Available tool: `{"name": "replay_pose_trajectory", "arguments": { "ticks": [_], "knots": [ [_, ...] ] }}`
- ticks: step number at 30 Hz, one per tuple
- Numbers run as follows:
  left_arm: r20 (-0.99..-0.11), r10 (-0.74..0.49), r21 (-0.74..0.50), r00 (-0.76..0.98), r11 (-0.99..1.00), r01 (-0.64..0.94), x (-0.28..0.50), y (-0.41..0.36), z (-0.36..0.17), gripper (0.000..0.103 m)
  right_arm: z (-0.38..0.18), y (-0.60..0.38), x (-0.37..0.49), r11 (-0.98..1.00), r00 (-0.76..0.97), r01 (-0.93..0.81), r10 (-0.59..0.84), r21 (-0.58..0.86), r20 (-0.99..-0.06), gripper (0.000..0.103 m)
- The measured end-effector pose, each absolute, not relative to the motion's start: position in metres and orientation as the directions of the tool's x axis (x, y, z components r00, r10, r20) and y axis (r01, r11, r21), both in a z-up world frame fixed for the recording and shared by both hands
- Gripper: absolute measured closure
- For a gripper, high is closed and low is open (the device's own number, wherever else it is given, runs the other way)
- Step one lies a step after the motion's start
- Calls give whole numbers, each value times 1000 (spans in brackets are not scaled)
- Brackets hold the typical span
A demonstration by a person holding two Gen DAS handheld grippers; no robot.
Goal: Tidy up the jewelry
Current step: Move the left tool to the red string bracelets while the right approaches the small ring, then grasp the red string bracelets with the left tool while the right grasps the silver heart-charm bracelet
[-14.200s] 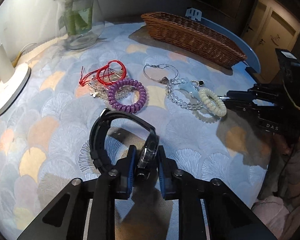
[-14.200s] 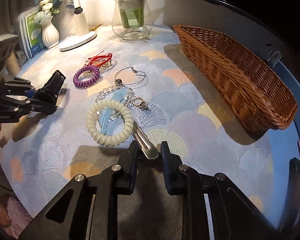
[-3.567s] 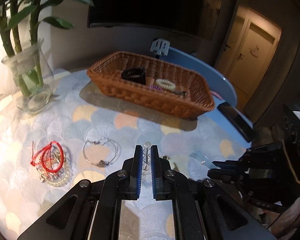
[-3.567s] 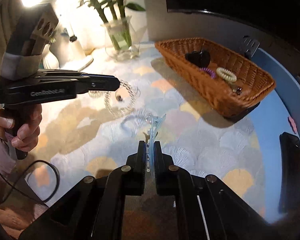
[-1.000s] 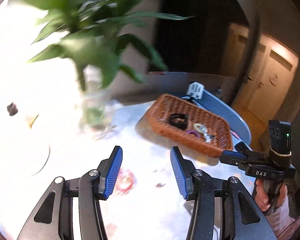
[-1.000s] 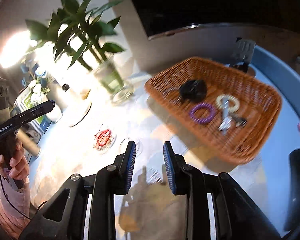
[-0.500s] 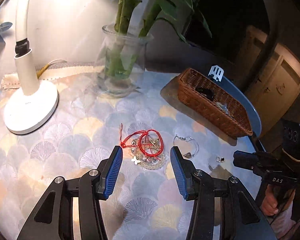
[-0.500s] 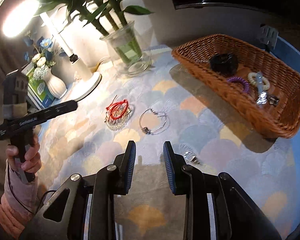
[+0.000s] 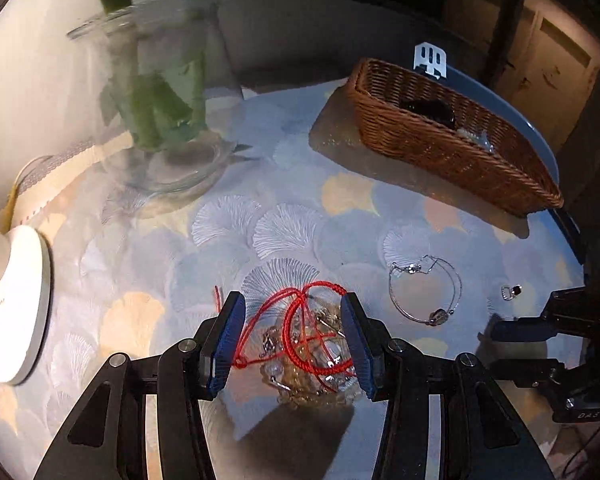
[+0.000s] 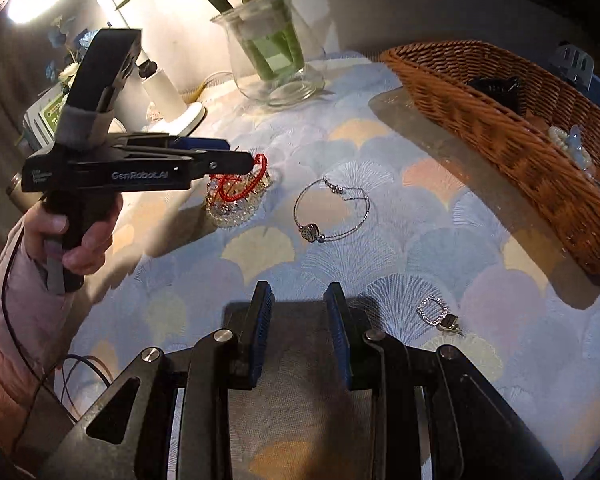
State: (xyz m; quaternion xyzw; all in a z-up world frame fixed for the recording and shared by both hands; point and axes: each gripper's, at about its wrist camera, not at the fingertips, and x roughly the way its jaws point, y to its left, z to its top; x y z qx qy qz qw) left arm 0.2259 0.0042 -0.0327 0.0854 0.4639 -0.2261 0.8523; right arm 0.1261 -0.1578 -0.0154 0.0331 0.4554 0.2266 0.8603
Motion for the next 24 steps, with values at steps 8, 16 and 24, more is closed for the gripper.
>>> {"name": "replay_pose_trajectory", "arguments": {
  "ticks": [8, 16, 24],
  "knots": [
    [-846, -301, -19, 440, 842, 540, 244, -15, -46, 82, -20, -160, 132, 889, 464, -353, 436, 290, -771, 72],
    [-800, -375, -90, 468, 846, 525, 242, -4, -36, 97, -11, -156, 136, 896, 471, -359, 415, 261, -778, 72],
    [-718, -483, -214, 502, 839, 501, 210, 37, 17, 97, -1, -133, 160, 884, 466, -457, 329, 94, -821, 72]
  ]
}}
